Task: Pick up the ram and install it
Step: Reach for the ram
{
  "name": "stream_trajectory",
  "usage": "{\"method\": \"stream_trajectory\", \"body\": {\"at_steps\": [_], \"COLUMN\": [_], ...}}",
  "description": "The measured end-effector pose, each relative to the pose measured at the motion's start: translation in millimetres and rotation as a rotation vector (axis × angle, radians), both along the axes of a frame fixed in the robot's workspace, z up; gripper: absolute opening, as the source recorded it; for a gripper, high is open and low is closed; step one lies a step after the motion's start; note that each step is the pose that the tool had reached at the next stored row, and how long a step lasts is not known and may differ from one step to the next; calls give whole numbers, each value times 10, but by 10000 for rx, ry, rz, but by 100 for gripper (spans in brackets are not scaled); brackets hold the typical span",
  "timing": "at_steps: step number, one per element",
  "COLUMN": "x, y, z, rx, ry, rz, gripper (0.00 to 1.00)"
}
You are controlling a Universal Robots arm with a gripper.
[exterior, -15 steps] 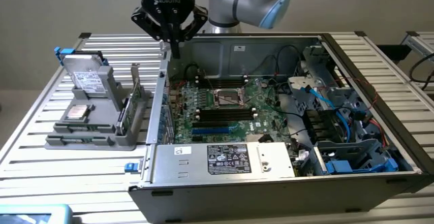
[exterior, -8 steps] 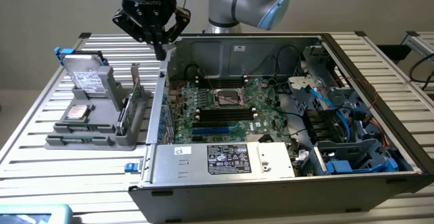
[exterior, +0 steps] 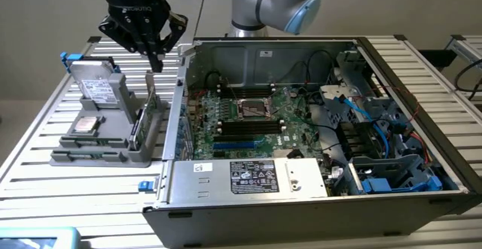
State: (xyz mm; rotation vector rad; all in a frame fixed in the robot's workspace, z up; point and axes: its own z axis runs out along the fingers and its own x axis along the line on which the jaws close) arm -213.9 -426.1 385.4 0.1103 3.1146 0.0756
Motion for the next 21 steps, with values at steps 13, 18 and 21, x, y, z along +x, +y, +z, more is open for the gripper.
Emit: {"method": "stream_trajectory", "body": {"at_steps": [13, 18, 21], "x": [-415, -643, -779], "y": [-120, -128, -133], "z": [-195, -274, -320], "rx": [-4, -10, -11], "ry": [33, 52, 80], "rz": [2, 2, 0], "gripper": [11, 11, 11]}}
